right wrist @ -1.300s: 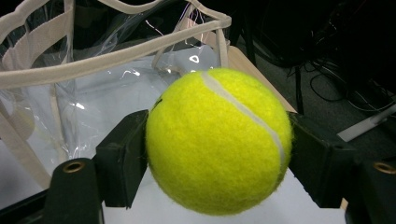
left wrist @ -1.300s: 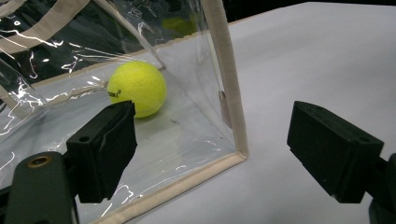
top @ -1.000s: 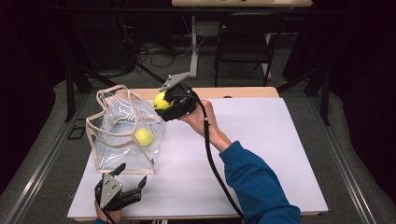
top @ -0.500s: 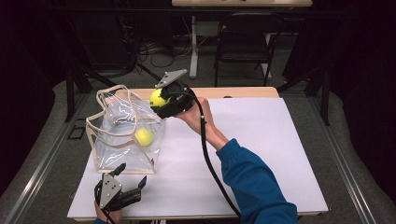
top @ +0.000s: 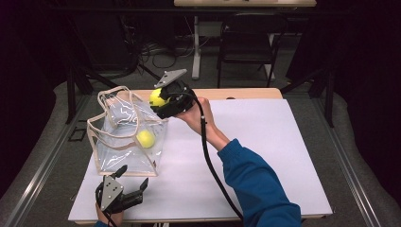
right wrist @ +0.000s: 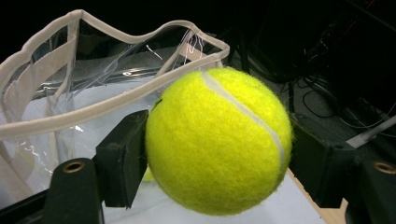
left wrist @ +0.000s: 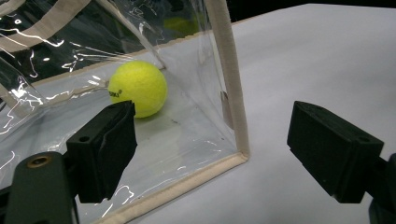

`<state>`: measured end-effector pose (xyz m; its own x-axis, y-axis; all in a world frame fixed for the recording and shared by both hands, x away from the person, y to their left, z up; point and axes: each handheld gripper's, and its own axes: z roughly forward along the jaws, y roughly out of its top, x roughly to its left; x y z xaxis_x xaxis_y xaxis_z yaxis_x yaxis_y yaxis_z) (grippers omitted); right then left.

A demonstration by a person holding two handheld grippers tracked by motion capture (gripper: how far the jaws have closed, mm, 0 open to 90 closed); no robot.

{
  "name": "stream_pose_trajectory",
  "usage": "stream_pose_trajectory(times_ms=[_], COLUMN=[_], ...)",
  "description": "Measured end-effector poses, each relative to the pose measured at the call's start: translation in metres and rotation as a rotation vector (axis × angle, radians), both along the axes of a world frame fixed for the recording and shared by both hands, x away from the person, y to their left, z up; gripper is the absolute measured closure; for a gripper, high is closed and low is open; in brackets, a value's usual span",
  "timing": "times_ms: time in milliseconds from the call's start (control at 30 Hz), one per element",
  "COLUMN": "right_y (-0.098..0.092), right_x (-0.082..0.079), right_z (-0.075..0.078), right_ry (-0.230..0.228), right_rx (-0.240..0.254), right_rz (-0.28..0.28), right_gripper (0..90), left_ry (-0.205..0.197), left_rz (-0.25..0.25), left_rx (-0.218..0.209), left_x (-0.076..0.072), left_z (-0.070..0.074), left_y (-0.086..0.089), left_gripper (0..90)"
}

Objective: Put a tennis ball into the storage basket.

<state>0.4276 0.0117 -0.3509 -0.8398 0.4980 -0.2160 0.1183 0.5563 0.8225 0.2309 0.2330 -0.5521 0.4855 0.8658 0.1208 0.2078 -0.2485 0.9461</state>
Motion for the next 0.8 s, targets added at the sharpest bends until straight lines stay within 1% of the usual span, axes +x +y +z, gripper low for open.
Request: stream_pose_trajectory(times_ms=[67,200,367,467,800], right_y=[0.001,0.002,0.006,0.007,0.017], right_x=[0.000,-0.002,-0.002,-0.003,-0.004], right_z=[0.001,0.003,0.006,0.008,0.011], right_ry=[-0.004,-0.009,-0.010,-0.013,-0.019], right_rx=[-0.001,0.018,0.018,0.028,0.037], right_rz=[-0.002,0.001,0.008,0.011,0.024], right_gripper=[26.1,26.1,26.0,26.1,26.1], left_ry=[0.000,-0.003,-0.003,-0.002,-0.002], left_rz=[-0.001,-0.001,0.000,-0.003,-0.005], left_rx=[0.003,0.003,0.004,0.004,0.001], left_x=[0.000,-0.001,0.000,-0.001,-0.001], left_z=[0.000,0.001,0.000,0.001,0.001], left_y=[0.000,0.000,0.001,0.000,0.001], left_gripper=[15.9,16.0,16.0,16.0,16.0])
